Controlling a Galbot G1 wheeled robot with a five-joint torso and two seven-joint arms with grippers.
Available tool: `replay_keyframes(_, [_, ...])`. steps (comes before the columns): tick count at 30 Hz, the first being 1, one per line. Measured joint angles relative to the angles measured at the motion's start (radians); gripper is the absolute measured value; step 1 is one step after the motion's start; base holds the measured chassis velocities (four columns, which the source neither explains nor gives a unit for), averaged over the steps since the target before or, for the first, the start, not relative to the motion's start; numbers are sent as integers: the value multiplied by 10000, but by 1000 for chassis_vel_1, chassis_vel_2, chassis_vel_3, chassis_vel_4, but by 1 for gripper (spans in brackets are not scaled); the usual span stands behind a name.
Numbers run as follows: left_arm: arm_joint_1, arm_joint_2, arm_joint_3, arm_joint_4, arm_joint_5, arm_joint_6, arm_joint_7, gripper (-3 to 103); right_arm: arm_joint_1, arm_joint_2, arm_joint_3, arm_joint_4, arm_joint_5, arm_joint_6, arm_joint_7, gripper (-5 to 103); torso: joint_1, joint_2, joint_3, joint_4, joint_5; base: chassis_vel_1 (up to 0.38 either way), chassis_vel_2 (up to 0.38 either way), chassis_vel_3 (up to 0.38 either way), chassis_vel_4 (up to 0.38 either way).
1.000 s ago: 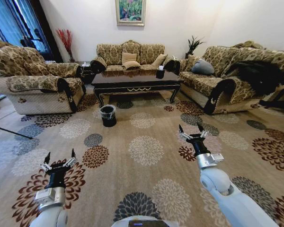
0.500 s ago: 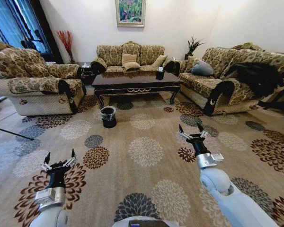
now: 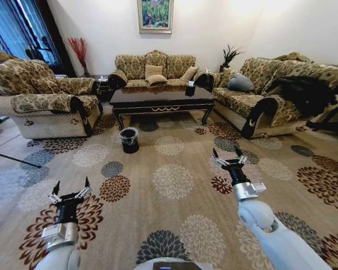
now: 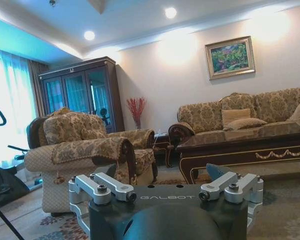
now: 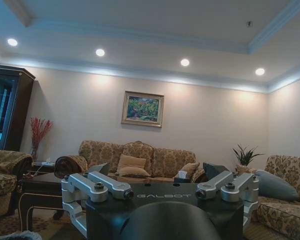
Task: Move to the front of the table and pick up the trash from the floor, then place it into the trash bin.
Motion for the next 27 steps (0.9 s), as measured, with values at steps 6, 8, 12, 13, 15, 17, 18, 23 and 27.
replay_keyframes(6, [0,0,0,0,0,0,0,100,0,0,0,0,0,0,0,100,100,237,139,0,0,0,0,0,0])
replay_keyframes(8, [0,0,0,0,0,0,0,100,0,0,0,0,0,0,0,100,155,379,221,-1,0,0,0,0,0])
replay_keyframes(12, [0,0,0,1,0,0,0,100,0,0,0,0,0,0,-1,100,223,528,306,0,0,0,0,0,0])
replay_keyframes(13, [0,0,0,0,0,0,0,100,0,0,0,0,0,0,0,100,236,558,322,0,0,0,0,0,0])
replay_keyframes(15, [0,0,0,0,0,0,-1,100,0,0,0,0,0,0,0,100,264,628,361,0,0,0,0,0,0])
replay_keyframes(17, [0,0,0,0,0,0,0,100,0,0,0,0,0,0,0,100,293,708,411,0,0,0,0,0,0])
replay_keyframes(18, [0,0,0,1,0,0,0,100,0,0,0,0,0,0,-1,100,322,778,453,0,0,0,0,0,0])
replay_keyframes(23, [0,0,0,0,0,0,0,100,0,0,0,0,0,0,0,100,410,989,578,0,0,0,0,0,0])
replay_keyframes(27, [0,0,0,0,0,0,0,100,0,0,0,0,0,0,0,100,484,1162,677,0,0,0,0,0,0])
